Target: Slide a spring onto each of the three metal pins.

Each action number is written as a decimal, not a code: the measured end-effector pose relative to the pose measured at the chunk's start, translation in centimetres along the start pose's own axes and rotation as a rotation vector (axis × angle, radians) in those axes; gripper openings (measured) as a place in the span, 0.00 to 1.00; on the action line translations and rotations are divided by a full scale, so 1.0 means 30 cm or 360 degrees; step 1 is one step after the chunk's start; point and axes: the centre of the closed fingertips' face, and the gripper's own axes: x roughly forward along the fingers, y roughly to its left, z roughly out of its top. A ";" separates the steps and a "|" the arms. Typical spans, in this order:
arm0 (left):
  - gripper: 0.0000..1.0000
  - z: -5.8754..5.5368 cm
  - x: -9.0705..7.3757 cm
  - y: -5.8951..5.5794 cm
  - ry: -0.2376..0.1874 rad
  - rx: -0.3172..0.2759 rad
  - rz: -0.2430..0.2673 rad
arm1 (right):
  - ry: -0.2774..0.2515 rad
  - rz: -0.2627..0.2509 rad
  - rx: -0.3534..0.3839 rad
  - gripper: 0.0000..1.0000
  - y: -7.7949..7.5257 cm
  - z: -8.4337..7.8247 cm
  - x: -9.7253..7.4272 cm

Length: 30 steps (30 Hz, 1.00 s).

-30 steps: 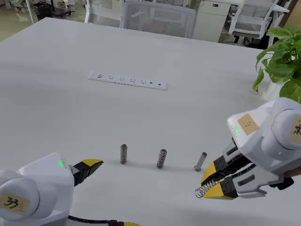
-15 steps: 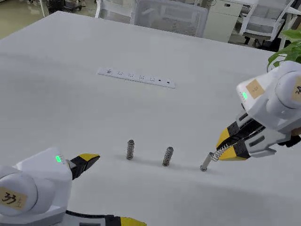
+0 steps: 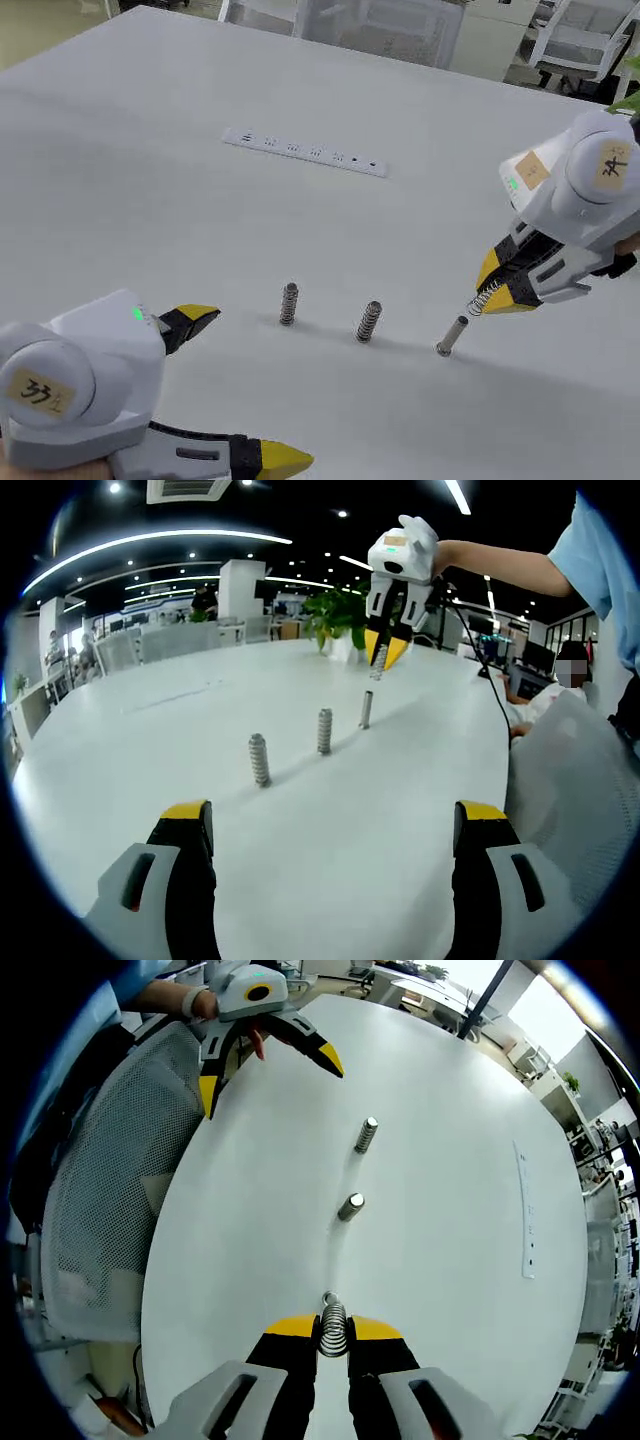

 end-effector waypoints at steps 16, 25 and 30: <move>0.98 -0.027 -0.018 0.015 0.0010 -0.0034 0.0025 | 0.0057 0.0059 -0.0024 0.07 -0.018 -0.025 0.050; 0.98 -0.033 -0.021 0.018 0.0014 -0.0051 0.0031 | 0.0088 0.0082 -0.0030 0.07 -0.012 -0.033 0.066; 0.97 -0.037 -0.020 0.015 0.0018 -0.0056 0.0030 | 0.0097 0.0094 -0.0034 0.07 -0.010 -0.035 0.075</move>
